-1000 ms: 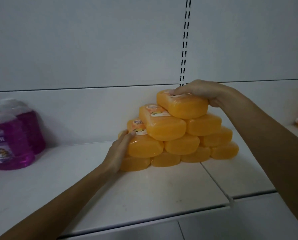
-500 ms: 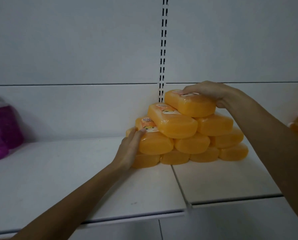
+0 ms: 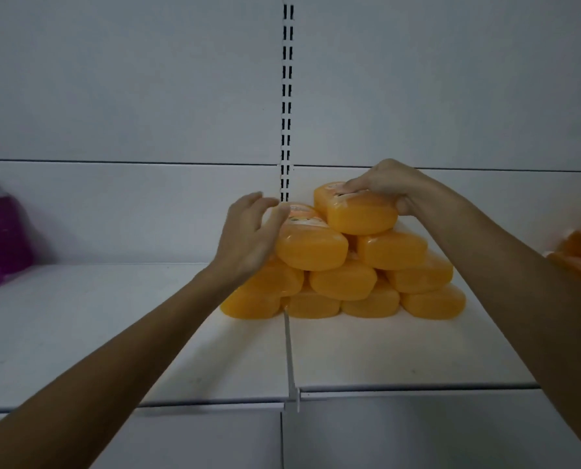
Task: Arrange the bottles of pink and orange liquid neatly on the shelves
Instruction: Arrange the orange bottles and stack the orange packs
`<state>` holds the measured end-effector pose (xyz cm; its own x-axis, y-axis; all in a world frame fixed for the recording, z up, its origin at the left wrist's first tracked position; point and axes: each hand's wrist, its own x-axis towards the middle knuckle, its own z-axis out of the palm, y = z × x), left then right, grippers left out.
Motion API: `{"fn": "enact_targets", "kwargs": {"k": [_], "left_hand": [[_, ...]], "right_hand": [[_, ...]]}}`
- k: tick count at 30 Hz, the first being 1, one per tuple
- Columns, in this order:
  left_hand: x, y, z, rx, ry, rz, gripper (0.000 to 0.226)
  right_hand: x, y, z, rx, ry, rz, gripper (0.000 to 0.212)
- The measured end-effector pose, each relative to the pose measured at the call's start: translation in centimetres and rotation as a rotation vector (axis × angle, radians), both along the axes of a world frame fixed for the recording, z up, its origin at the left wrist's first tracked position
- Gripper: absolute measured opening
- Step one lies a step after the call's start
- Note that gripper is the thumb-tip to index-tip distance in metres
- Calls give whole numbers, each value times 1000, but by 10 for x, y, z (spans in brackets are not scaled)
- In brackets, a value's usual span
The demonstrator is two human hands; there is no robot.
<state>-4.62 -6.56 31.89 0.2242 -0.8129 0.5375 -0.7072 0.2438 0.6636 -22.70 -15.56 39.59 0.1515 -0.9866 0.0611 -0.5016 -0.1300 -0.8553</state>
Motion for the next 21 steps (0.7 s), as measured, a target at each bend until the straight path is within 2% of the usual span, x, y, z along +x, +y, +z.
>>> {"fn": "enact_targets", "kwargs": {"k": [2, 4, 7, 8, 10, 12, 16, 18, 21], "left_hand": [[-22, 0, 17, 99, -34, -118, 36], [-38, 0, 26, 221, 19, -167, 33], [-41, -3, 29, 288, 137, -186, 35], [-39, -2, 31, 308, 158, -202, 43], [-38, 0, 35, 367, 186, -219, 62], [-40, 1, 39, 369, 221, -226, 69], [-33, 8, 38, 103, 423, -246, 39], [-22, 14, 36, 12, 588, -318, 42], [-1, 24, 35, -56, 719, -436, 36]], "right_hand": [[-3, 2, 0, 17, -60, -30, 78], [-10, 2, 1, 69, -189, -66, 71], [-16, 5, 1, 180, -432, -50, 34], [-16, 7, 2, 210, -505, -38, 29], [-12, 13, 5, 238, -629, 3, 40], [-3, 24, 13, 221, -688, 60, 51], [20, 50, 31, 79, -719, 163, 57], [35, 59, 37, -7, -739, 222, 64], [63, 72, 40, -135, -600, 360, 80]]}}
